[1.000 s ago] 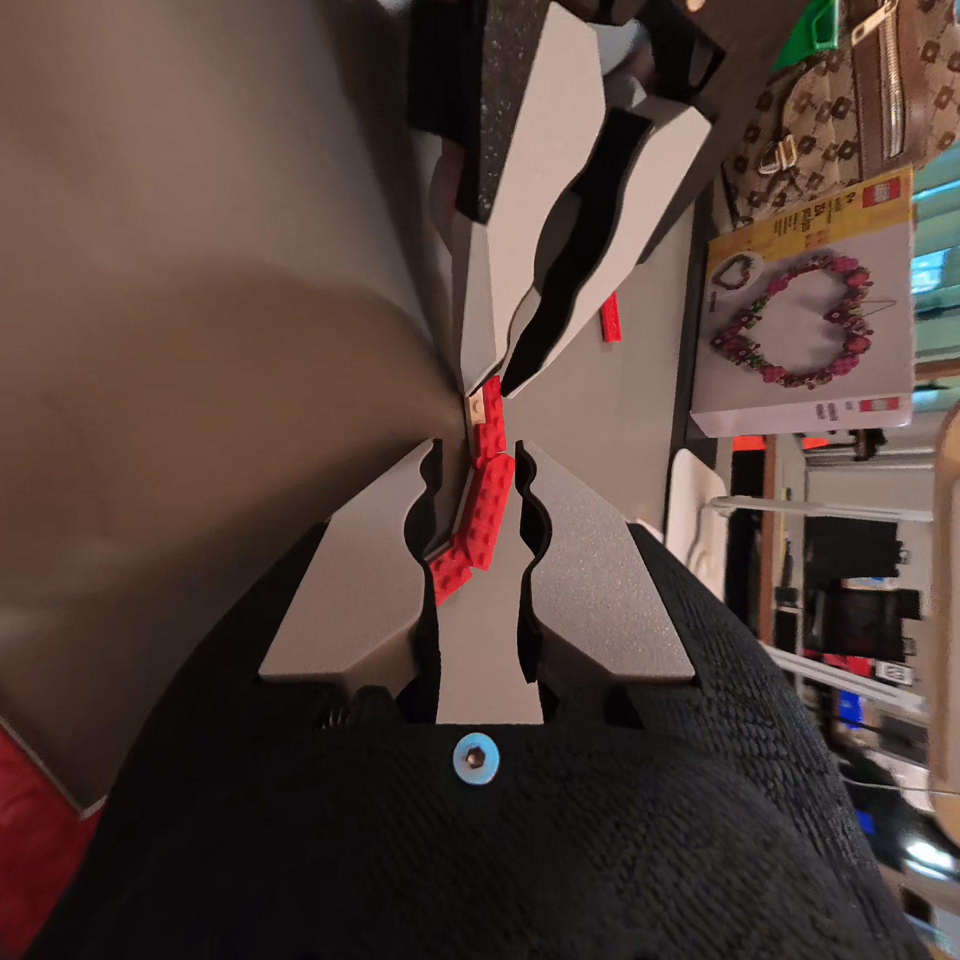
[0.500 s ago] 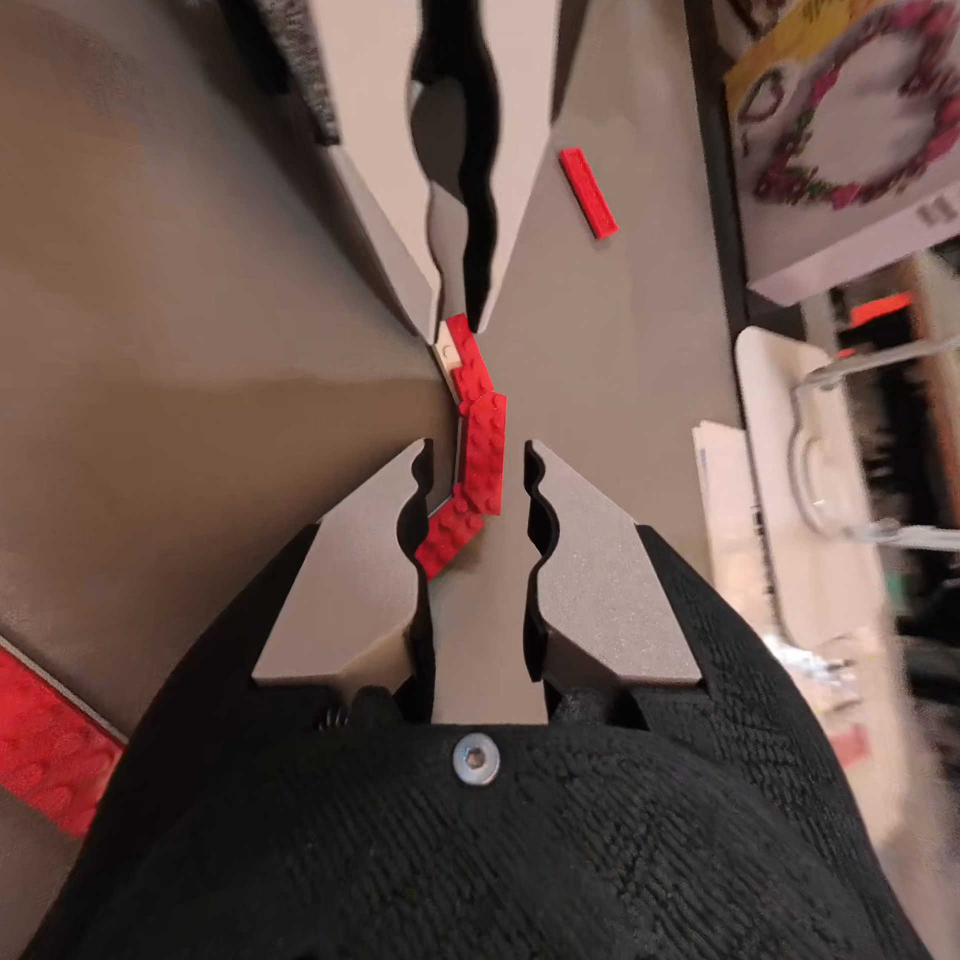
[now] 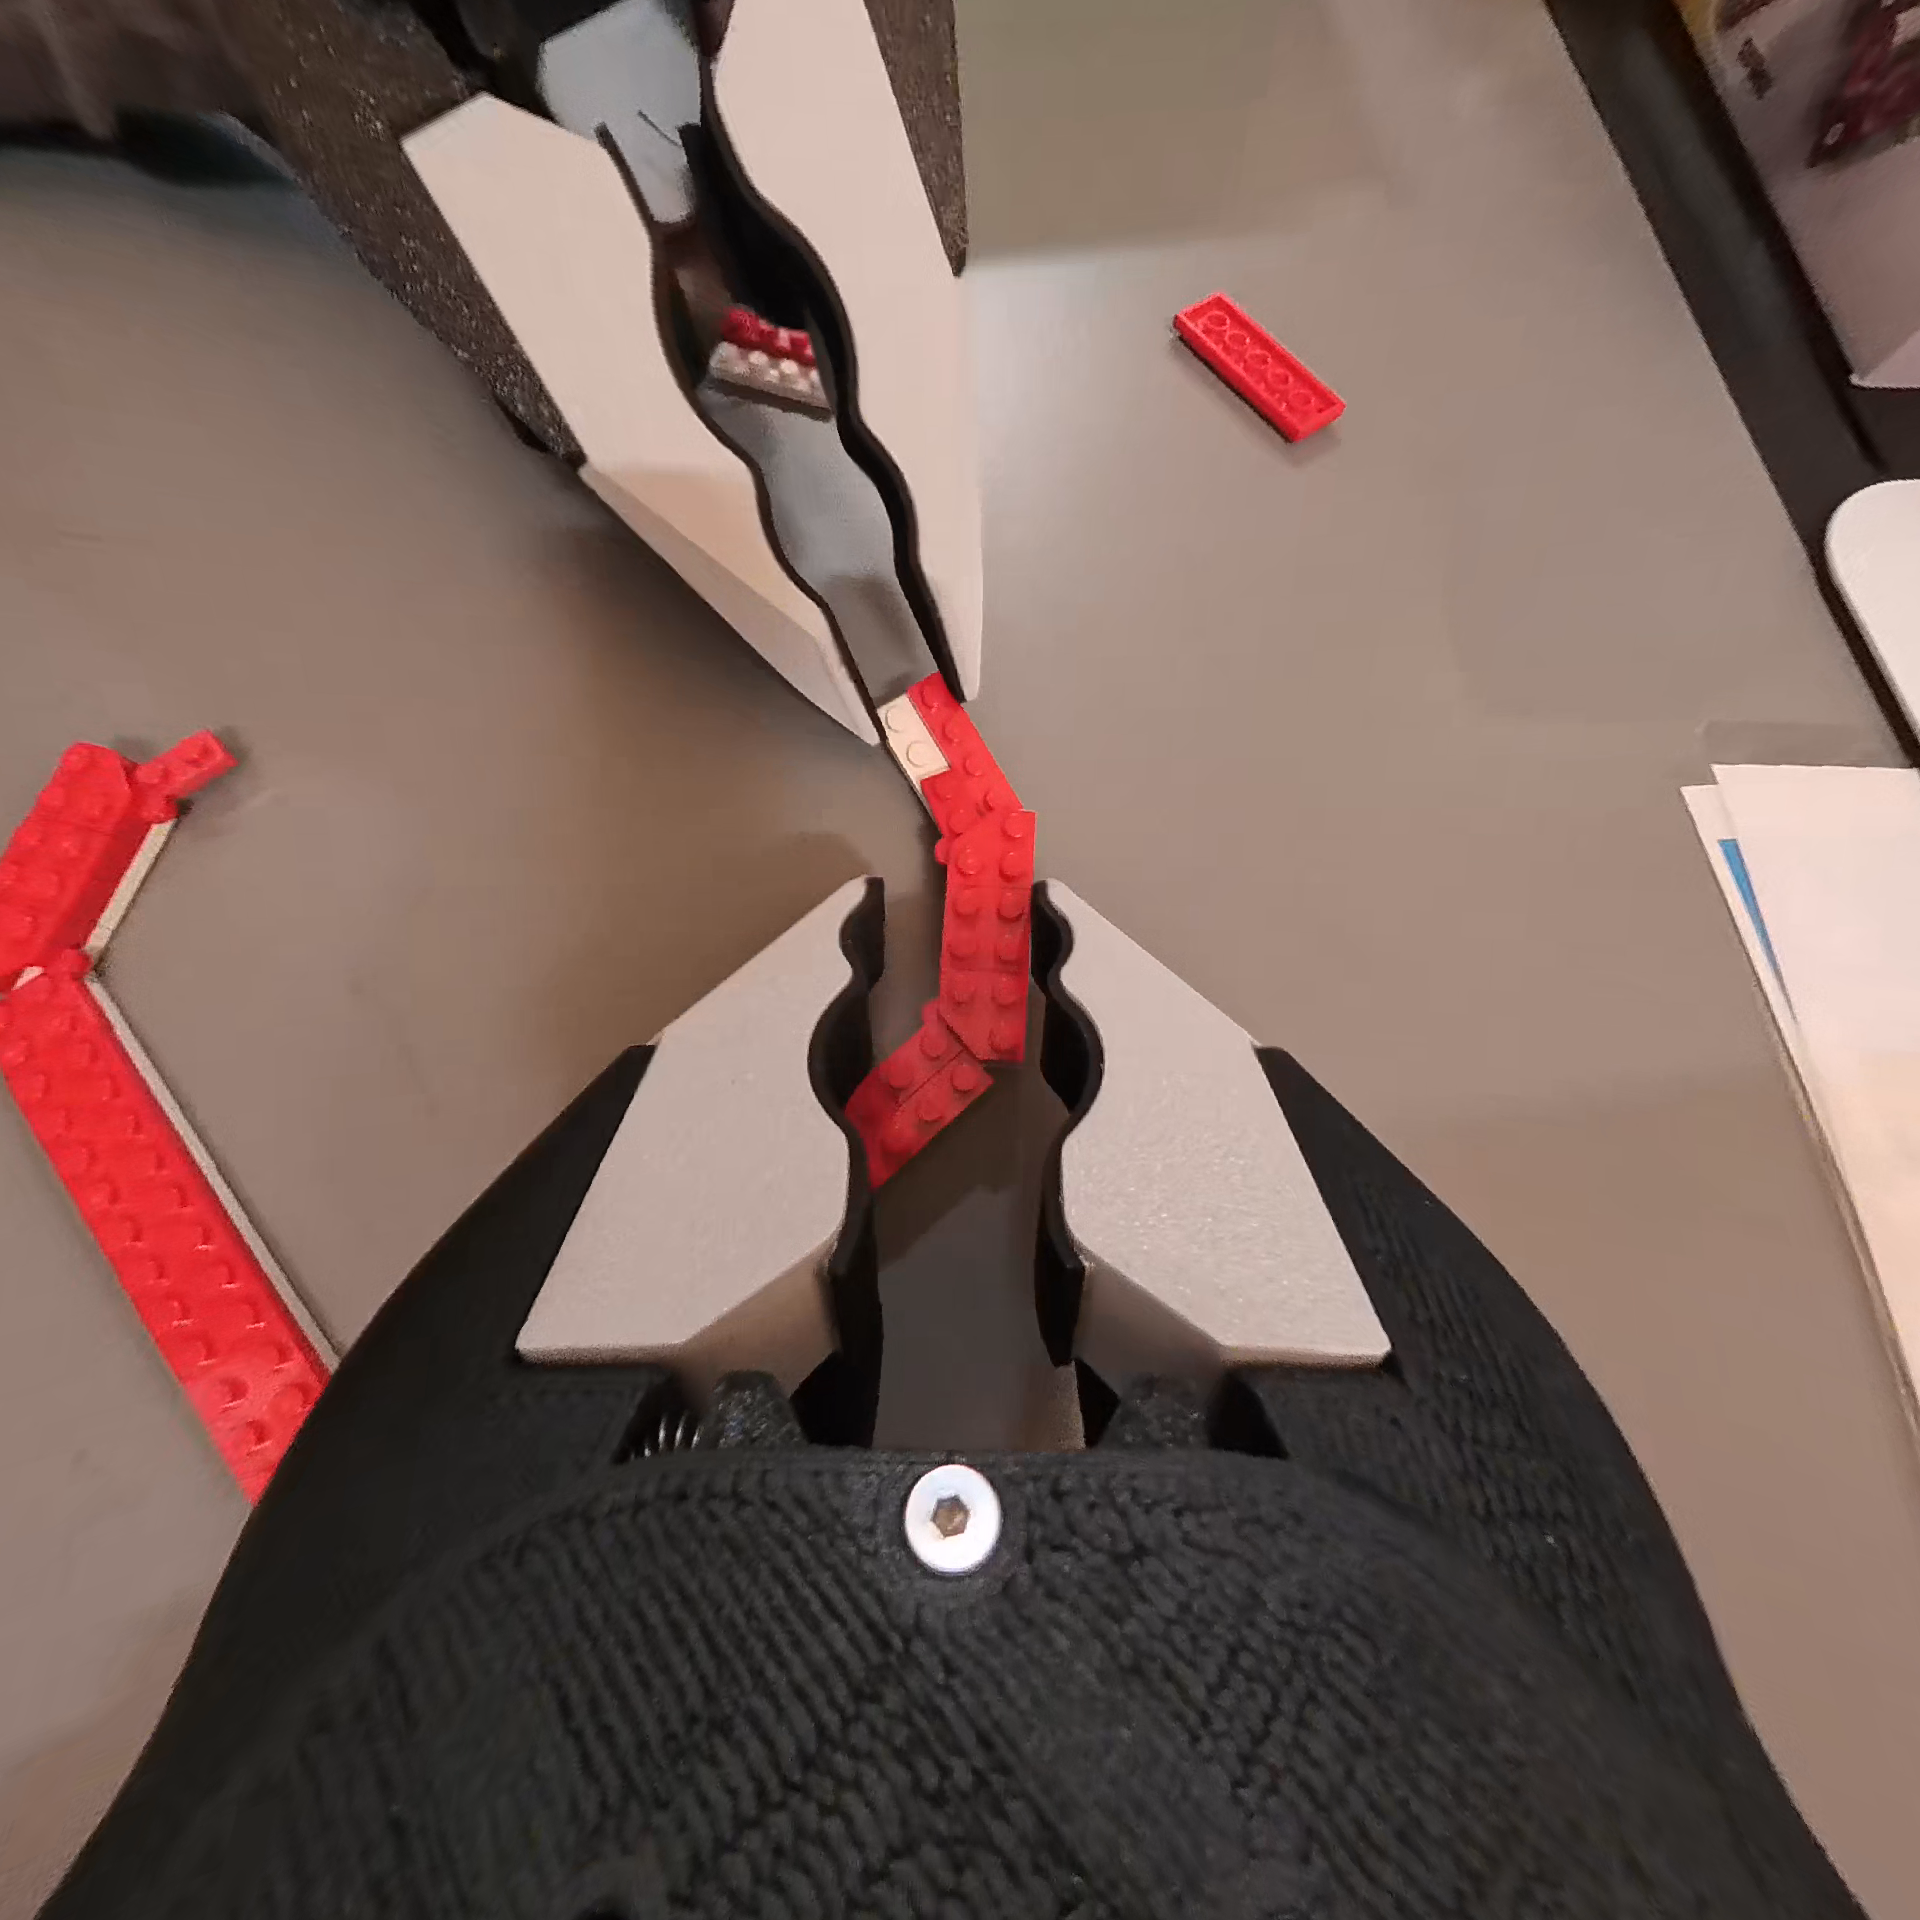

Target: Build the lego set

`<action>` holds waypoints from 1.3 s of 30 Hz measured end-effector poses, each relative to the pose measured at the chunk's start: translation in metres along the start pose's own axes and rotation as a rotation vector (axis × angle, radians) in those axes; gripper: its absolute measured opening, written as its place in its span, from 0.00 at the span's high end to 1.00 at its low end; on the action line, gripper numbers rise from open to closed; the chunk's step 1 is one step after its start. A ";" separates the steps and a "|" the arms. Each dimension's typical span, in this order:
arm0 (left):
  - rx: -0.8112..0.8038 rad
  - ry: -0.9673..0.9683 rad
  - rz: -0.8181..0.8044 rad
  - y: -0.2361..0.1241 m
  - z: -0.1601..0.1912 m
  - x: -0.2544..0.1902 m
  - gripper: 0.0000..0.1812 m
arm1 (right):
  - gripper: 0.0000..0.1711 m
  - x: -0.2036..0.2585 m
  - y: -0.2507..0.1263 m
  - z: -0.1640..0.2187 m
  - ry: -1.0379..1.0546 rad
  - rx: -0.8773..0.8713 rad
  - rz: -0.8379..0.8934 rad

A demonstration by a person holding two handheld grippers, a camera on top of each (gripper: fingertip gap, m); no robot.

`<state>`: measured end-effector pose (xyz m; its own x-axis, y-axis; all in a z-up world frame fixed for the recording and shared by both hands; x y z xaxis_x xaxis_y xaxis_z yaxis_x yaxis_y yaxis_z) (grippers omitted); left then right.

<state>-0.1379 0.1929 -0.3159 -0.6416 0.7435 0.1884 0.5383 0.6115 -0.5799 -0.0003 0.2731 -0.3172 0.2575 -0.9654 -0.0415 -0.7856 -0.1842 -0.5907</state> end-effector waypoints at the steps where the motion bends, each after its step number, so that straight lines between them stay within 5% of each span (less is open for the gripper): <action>1: -0.005 0.003 0.002 0.000 0.000 0.000 0.93 | 0.84 -0.002 0.000 0.000 0.021 -0.010 -0.023; 17: -0.078 0.096 0.022 0.002 0.000 -0.005 0.93 | 0.79 -0.048 0.002 0.005 0.422 -0.028 -0.560; 30: -0.068 0.088 0.058 0.002 0.002 -0.009 0.93 | 0.88 -0.029 -0.003 0.010 0.259 0.151 -0.564; 39: -0.014 0.073 0.105 0.001 0.006 -0.013 0.93 | 0.80 -0.004 -0.009 -0.004 -0.014 0.137 -0.275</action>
Point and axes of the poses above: each gripper's, where its closed fingertips meet, y out along the fingers, z out of its underside, x = y × z across the jaws, the point moved 9 cm from there along -y, back along the fingers, and after that the axes turned 3 degrees about -x, right-handed, at the moved point
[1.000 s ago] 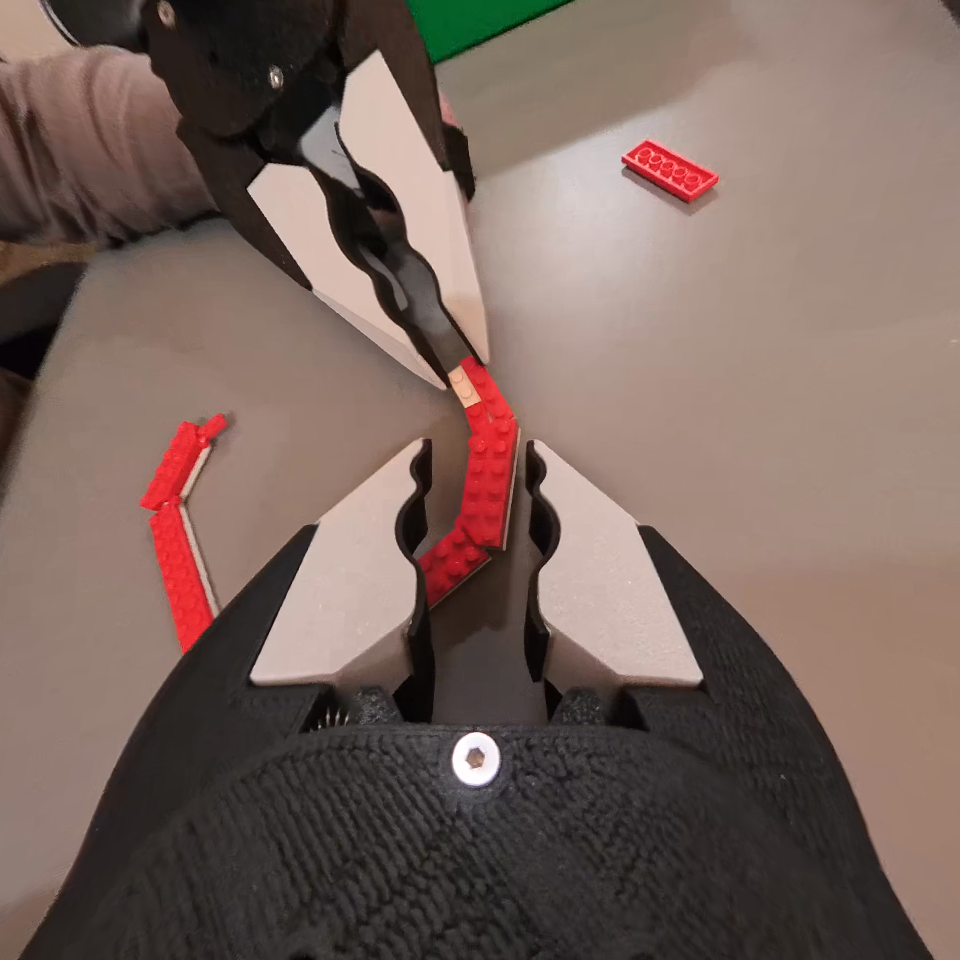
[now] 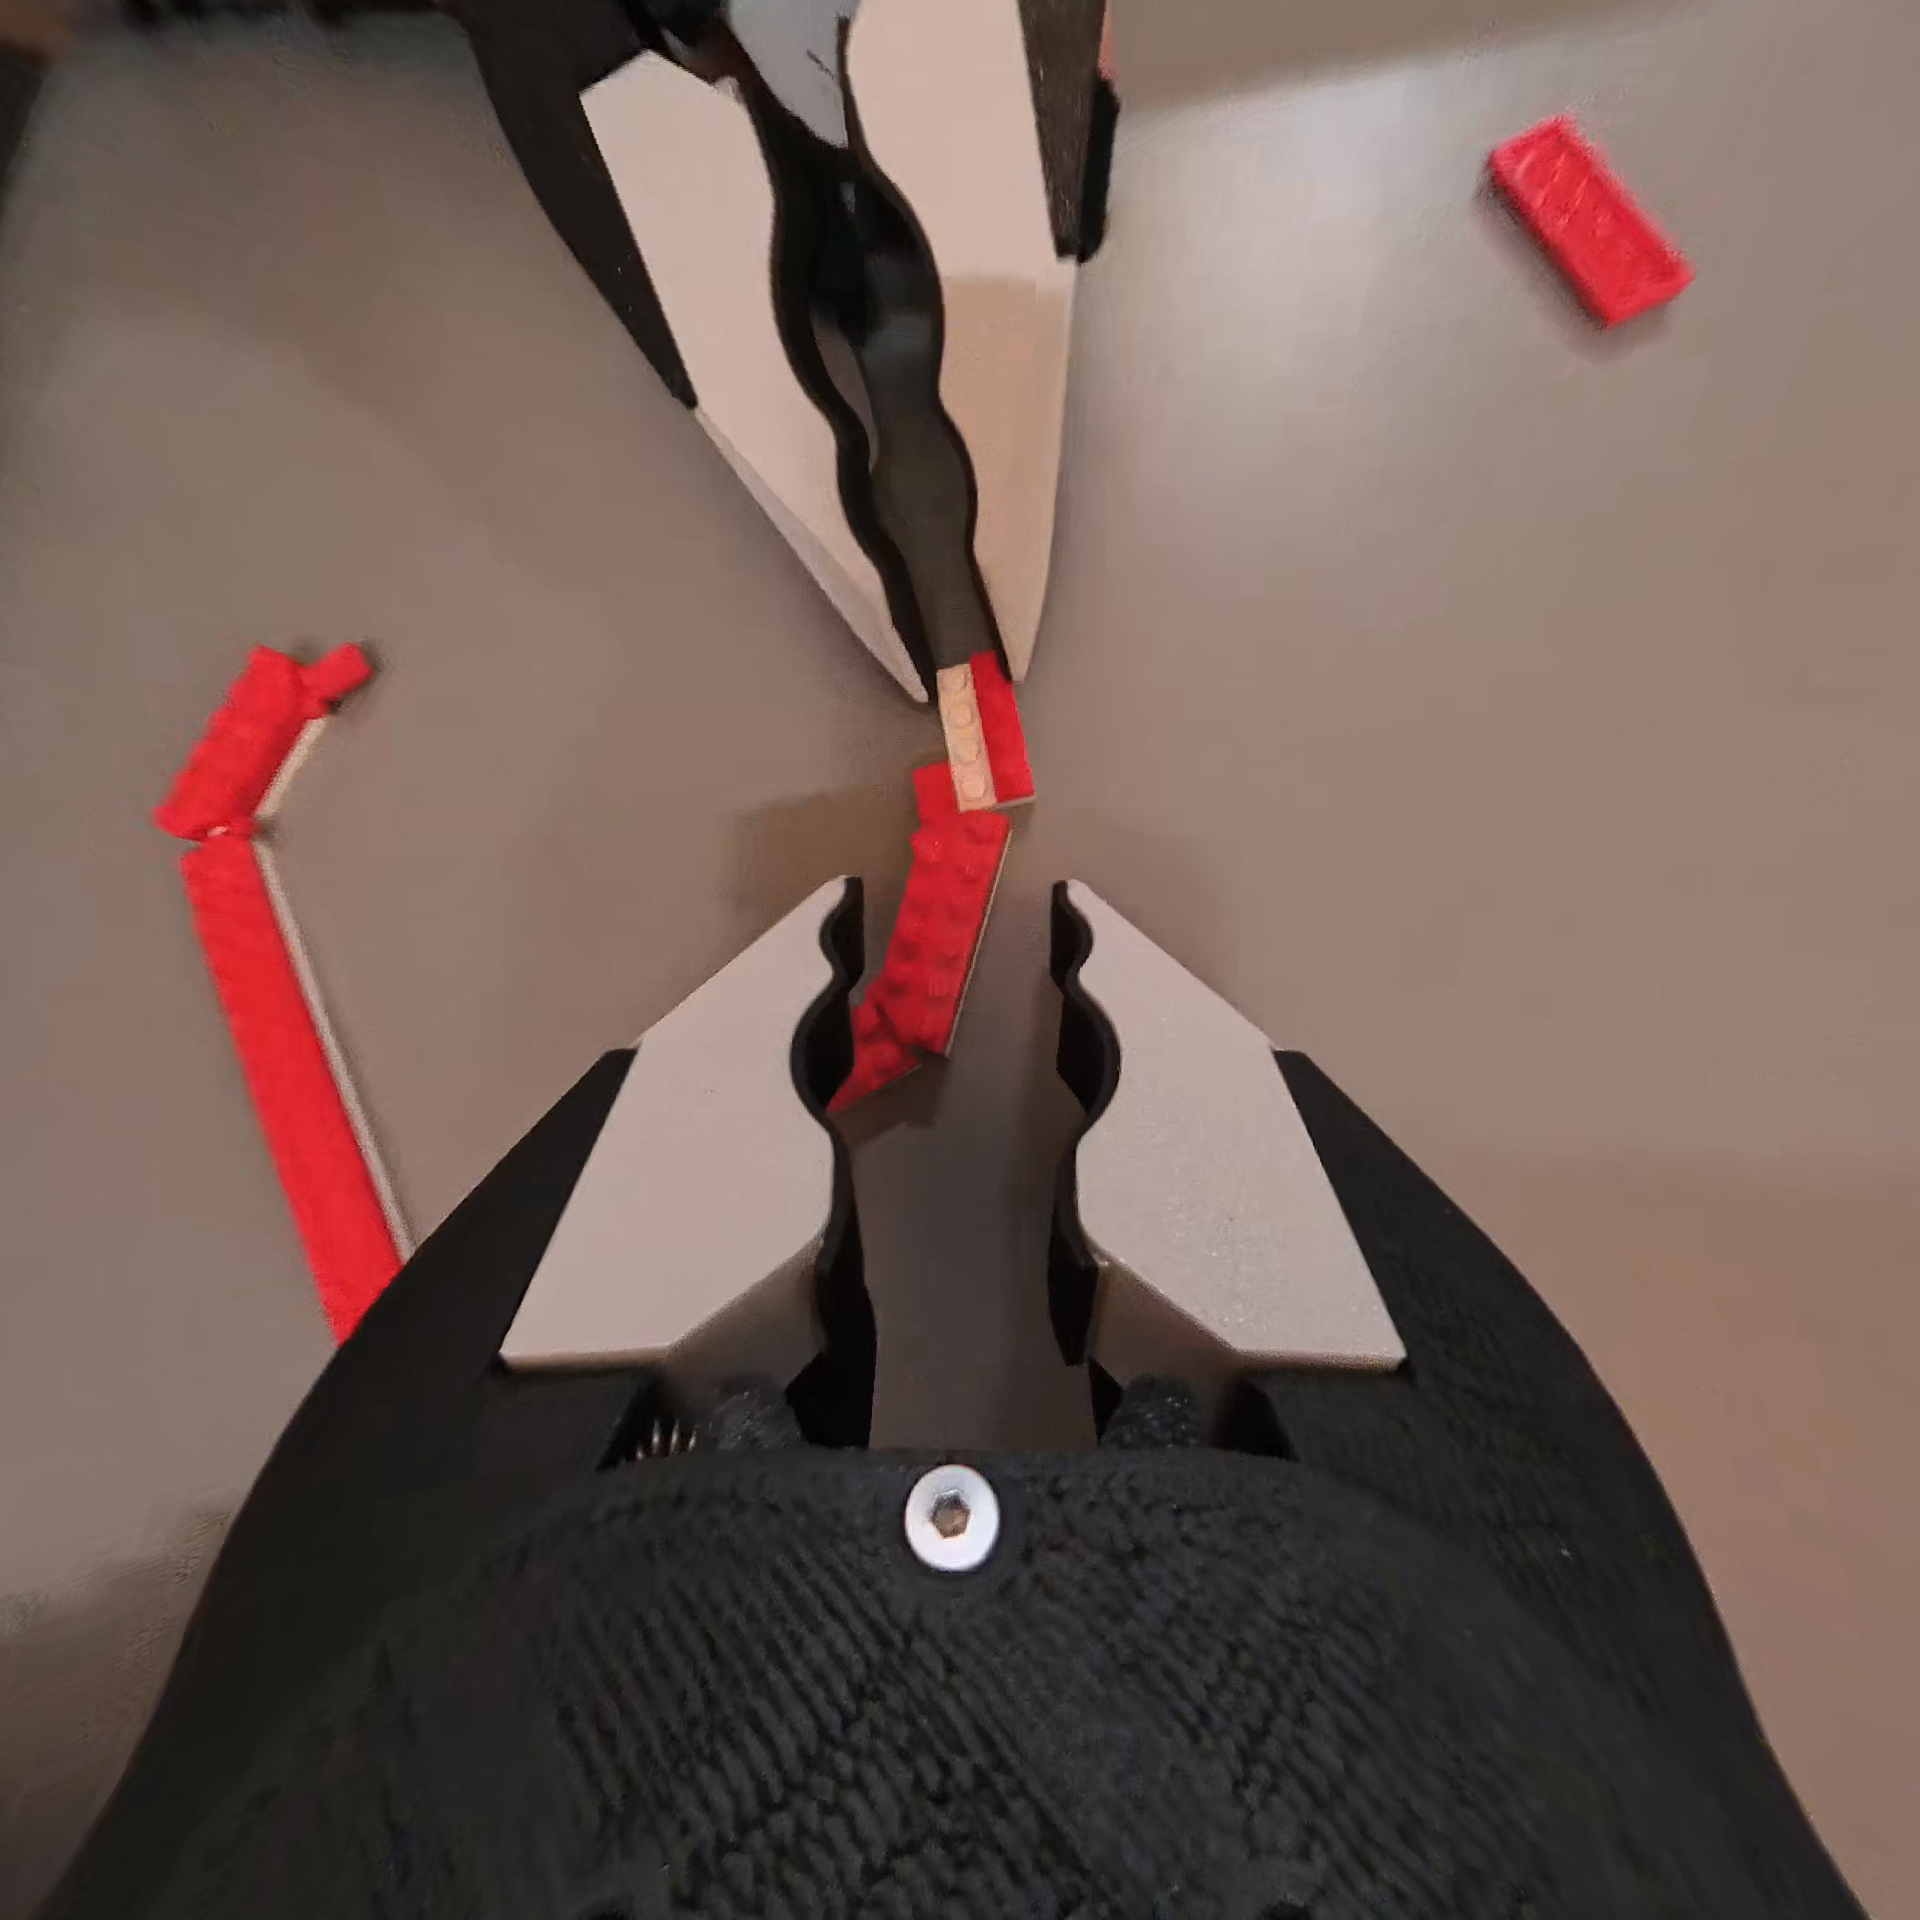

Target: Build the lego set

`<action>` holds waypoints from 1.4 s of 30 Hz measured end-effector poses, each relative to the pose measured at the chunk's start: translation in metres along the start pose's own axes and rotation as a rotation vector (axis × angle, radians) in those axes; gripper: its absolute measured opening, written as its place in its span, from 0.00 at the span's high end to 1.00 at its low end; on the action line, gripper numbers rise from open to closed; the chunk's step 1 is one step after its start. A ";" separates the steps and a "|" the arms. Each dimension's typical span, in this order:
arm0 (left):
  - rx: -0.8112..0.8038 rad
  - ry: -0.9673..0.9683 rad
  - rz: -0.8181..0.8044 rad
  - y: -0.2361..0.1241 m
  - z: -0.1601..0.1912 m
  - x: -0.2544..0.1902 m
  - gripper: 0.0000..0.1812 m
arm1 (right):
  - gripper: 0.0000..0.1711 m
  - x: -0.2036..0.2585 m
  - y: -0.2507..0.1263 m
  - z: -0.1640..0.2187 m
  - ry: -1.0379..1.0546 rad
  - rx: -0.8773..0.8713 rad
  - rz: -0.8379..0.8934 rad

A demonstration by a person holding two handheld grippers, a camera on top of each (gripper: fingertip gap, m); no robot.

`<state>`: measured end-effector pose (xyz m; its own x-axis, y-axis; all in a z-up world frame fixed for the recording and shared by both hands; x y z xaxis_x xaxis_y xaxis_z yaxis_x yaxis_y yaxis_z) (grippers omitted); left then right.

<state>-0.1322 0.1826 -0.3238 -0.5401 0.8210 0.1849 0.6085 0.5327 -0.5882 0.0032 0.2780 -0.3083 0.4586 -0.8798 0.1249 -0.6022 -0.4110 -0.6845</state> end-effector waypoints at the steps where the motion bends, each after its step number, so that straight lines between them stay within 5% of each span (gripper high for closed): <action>1: 0.001 0.005 -0.003 -0.001 0.000 0.001 0.93 | 0.80 0.002 0.000 -0.004 -0.037 -0.021 0.031; 9: -0.110 -0.017 -0.024 -0.022 -0.004 0.013 0.93 | 0.78 0.004 0.015 -0.028 -0.267 -0.077 0.181; 16: -0.160 -0.008 -0.020 -0.024 -0.009 0.010 0.93 | 0.91 0.010 0.015 -0.034 -0.351 -0.047 0.194; 20: -0.150 0.257 -0.123 -0.022 -0.013 -0.002 0.70 | 0.91 0.007 0.010 -0.032 -0.297 -0.082 0.152; 23: -0.124 0.443 -0.191 -0.017 -0.008 -0.013 0.73 | 0.91 0.005 0.005 -0.031 -0.250 -0.111 0.106; 28: -0.195 0.166 -0.124 -0.013 -0.010 -0.013 0.74 | 0.91 0.007 0.002 -0.031 -0.284 -0.108 0.122; 33: -0.266 -0.081 -0.081 -0.019 -0.013 -0.003 0.85 | 0.91 0.013 0.004 -0.031 -0.359 -0.101 0.146; 42: -0.228 -0.093 -0.063 -0.016 -0.009 -0.002 0.92 | 0.91 0.014 0.007 -0.032 -0.357 -0.096 0.143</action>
Point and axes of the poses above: each gripper's, where its closed fingertips meet, y out along the fingers, z out of its underside, x = y × z across the jaws, the point moved 9 cm from there along -y, back along the fingers, and after that the axes turned 3 degrees about -x, right-handed, at the moved point
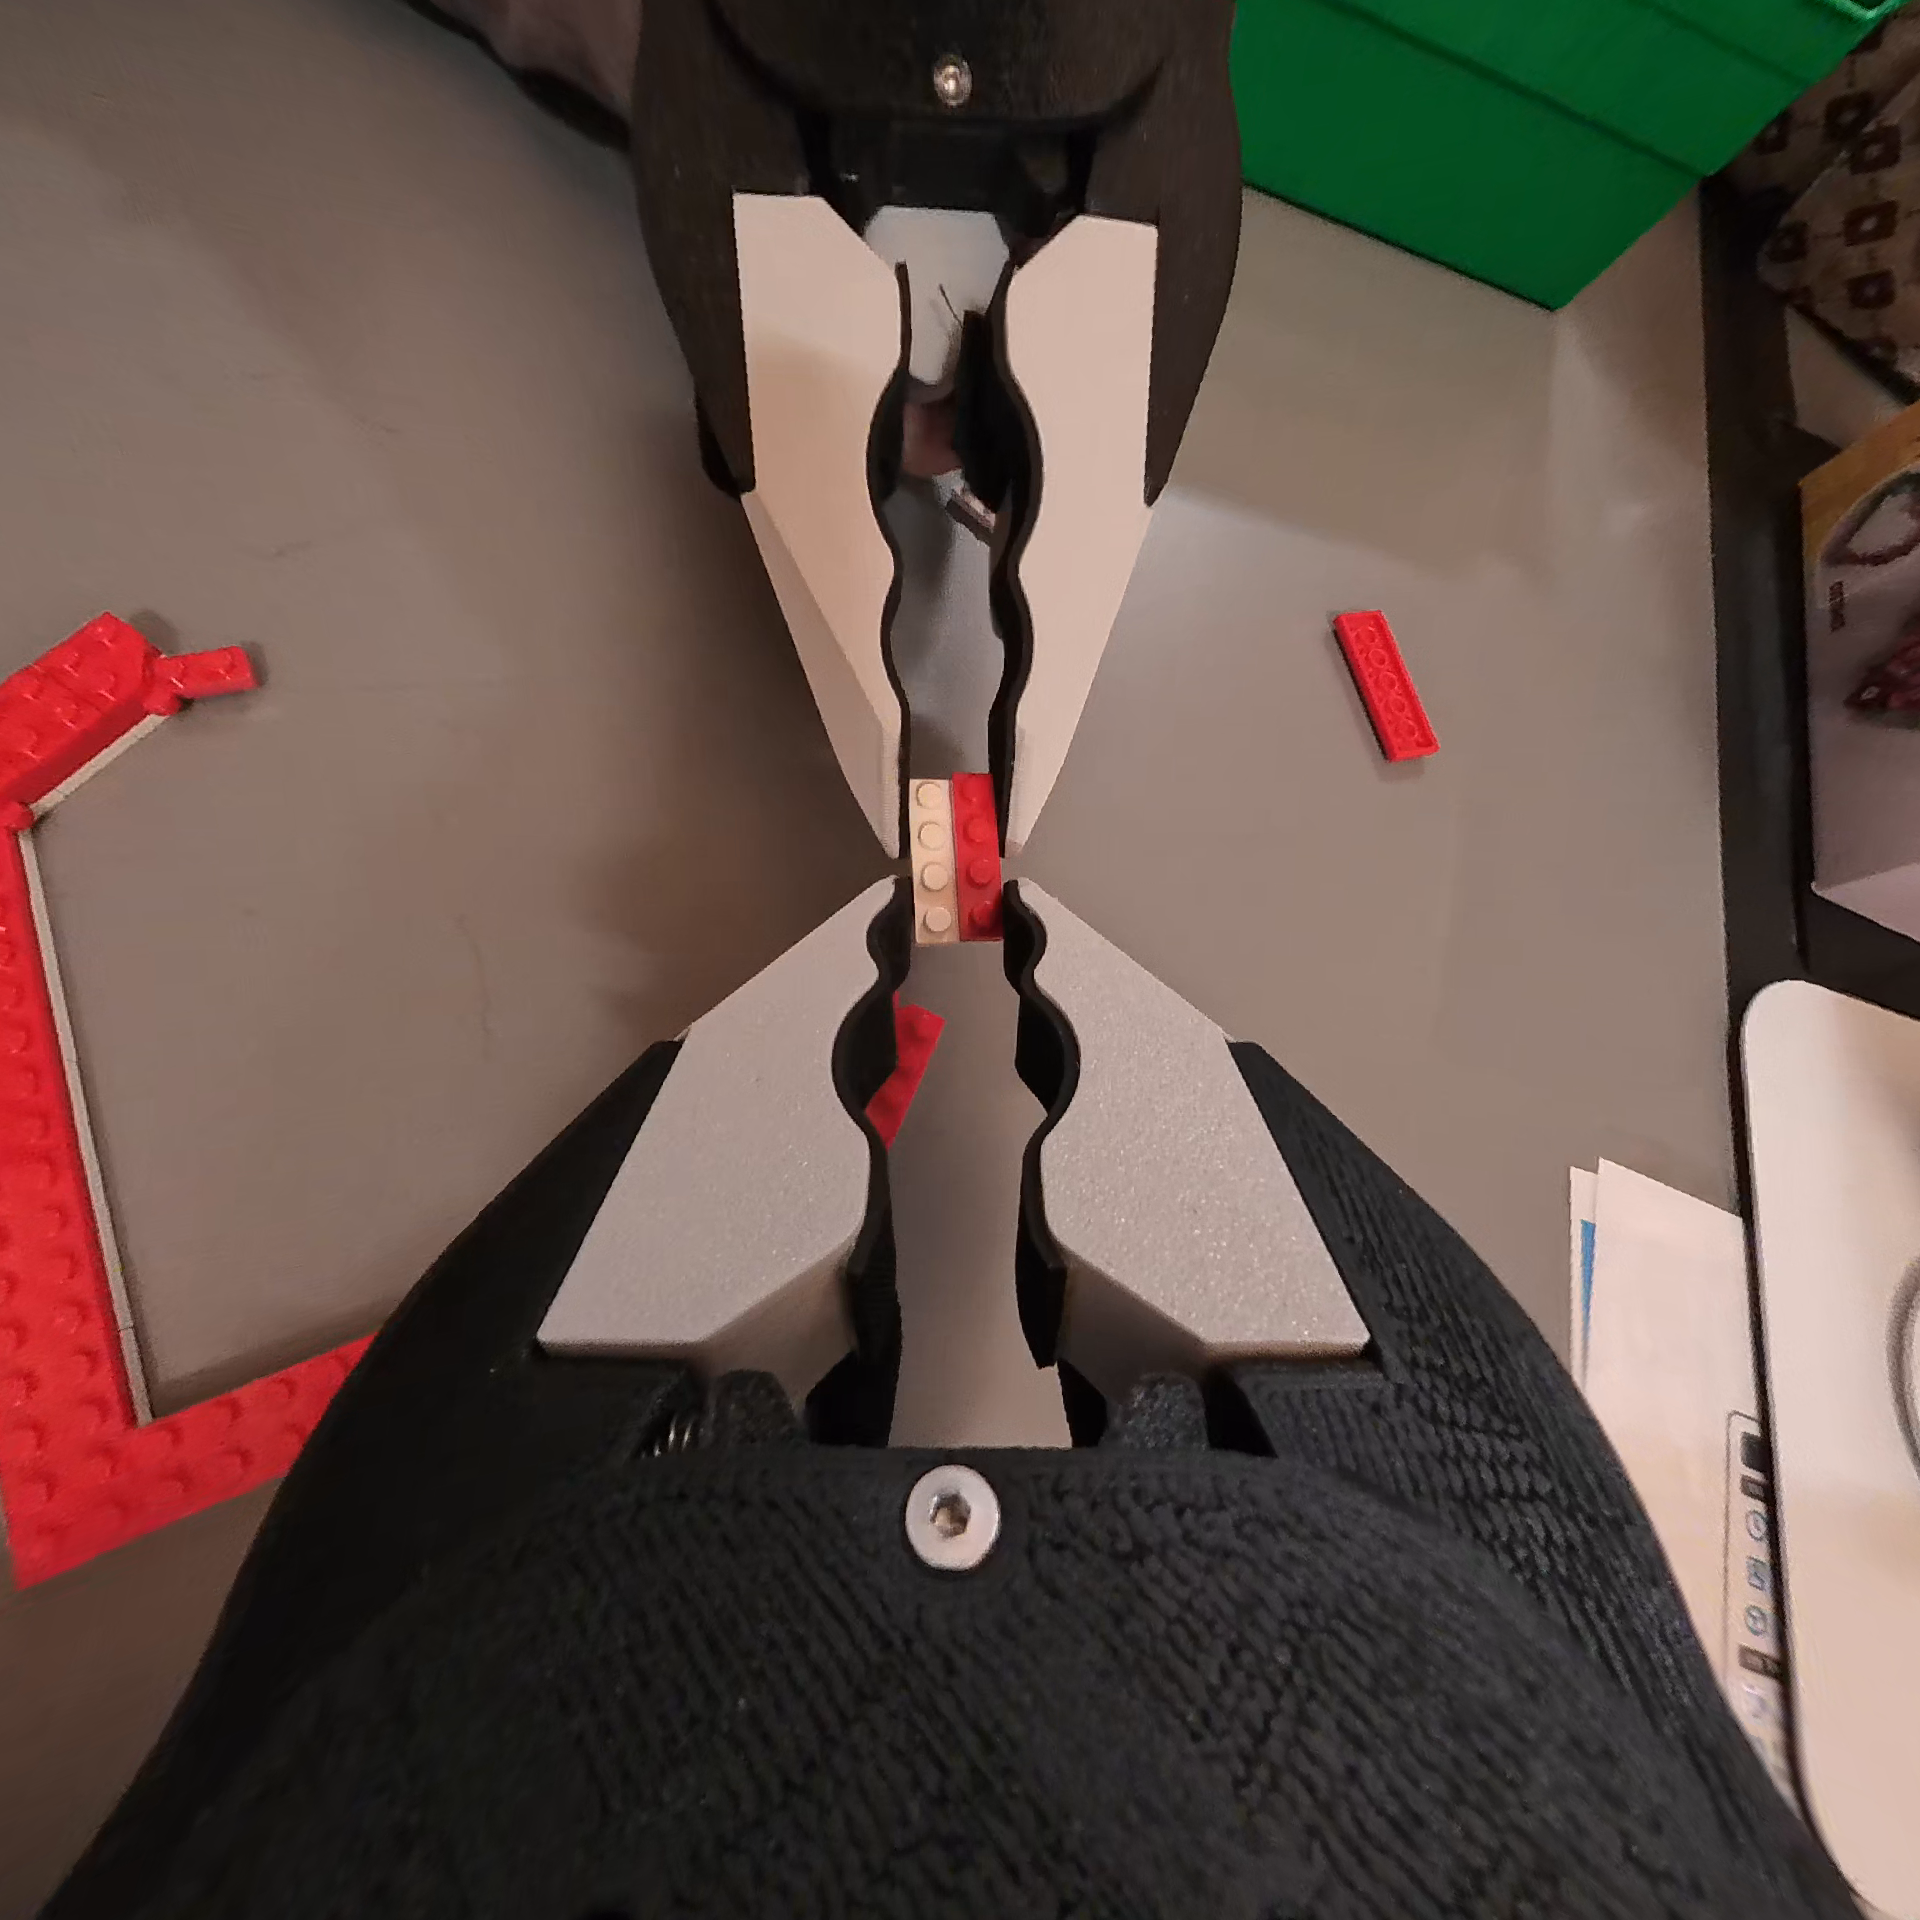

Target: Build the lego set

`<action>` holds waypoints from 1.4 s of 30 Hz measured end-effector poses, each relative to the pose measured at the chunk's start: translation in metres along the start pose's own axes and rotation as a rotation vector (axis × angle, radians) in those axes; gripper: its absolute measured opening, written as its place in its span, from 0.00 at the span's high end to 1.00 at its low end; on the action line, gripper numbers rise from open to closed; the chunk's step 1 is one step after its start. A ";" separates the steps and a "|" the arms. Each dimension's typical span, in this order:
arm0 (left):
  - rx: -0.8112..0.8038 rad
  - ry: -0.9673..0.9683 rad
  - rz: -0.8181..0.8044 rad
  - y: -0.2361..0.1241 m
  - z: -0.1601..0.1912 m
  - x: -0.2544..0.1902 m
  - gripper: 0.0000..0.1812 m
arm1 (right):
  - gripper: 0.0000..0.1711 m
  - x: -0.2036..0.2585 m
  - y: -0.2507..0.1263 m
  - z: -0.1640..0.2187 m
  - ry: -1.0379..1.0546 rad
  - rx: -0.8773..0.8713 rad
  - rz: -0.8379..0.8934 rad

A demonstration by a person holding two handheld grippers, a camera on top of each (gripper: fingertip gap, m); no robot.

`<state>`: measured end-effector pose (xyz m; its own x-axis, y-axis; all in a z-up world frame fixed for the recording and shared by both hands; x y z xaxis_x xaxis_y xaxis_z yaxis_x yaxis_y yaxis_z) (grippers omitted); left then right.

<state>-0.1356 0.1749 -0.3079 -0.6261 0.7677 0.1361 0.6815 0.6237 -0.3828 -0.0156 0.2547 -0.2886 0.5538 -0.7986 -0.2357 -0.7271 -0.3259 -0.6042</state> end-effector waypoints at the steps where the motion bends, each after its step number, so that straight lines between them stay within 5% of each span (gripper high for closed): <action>1: 0.011 0.004 -0.006 0.000 0.000 0.001 0.92 | 0.90 -0.001 0.000 0.001 0.011 -0.008 0.006; 6: 0.049 -0.010 -0.003 -0.004 0.004 0.007 0.92 | 0.71 0.001 -0.004 0.018 0.136 0.226 -0.036; 18: 0.108 -0.015 0.064 0.000 0.010 0.004 0.92 | 0.89 0.006 0.001 0.028 0.196 0.227 -0.113; 42: 0.146 -0.090 0.028 0.013 0.006 -0.013 0.92 | 0.91 0.014 -0.013 0.040 0.447 -0.076 -0.083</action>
Point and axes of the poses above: each gripper's, where its closed fingertips meet, y out along the fingers, z out of its underside, x = y × z across the jaws, the point moved 9 cm from there along -y, back along the fingers, and after that the axes turned 3 degrees about -x, right-handed, at the moved point
